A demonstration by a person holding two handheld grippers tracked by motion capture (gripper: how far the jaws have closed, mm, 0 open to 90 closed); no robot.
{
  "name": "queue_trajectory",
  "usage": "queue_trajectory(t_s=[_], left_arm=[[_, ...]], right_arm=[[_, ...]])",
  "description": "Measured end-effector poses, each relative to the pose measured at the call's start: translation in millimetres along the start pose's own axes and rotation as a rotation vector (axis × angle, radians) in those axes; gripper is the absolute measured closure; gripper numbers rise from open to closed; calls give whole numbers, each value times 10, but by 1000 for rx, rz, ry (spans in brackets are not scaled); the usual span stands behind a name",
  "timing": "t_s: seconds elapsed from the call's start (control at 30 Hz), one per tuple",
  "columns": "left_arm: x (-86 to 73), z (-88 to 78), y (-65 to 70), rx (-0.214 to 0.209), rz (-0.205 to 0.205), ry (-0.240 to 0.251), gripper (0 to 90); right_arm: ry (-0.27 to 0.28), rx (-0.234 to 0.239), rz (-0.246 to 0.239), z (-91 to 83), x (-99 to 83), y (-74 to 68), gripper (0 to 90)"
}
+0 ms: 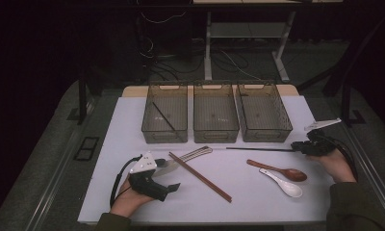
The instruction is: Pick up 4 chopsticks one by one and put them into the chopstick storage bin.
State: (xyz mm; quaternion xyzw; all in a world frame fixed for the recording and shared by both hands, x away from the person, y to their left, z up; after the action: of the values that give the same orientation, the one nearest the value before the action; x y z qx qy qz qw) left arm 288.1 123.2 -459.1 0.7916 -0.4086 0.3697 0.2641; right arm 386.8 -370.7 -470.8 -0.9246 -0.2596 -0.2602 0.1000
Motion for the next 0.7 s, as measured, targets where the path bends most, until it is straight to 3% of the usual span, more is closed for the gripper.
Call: queue_trajectory(t_s=[0.27, 0.43, 0.7], left_arm=[[1, 5, 3, -1, -1, 0, 0], [-1, 10, 7, -1, -4, 0, 0], [-2, 3, 1, 0, -1, -2, 0]], right_arm=[[6, 74, -39, 46, -40, -12, 712], [-2, 69, -81, 86, -48, -16, 681], [-28, 97, -112, 77, -77, -76, 723]])
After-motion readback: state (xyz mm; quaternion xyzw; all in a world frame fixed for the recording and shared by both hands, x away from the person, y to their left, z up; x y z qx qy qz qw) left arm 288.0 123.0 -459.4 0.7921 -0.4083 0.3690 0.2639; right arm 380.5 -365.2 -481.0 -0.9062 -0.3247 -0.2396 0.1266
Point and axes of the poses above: each handheld gripper's, and its own axes: z roughly forward along the jaws, x roughly out of its top, y roughly to its right, the point moved 5 cm from there along z, roughly forward along the jaws, and after that the axes turned 5 degrees about -y, right-handed, at the moved point
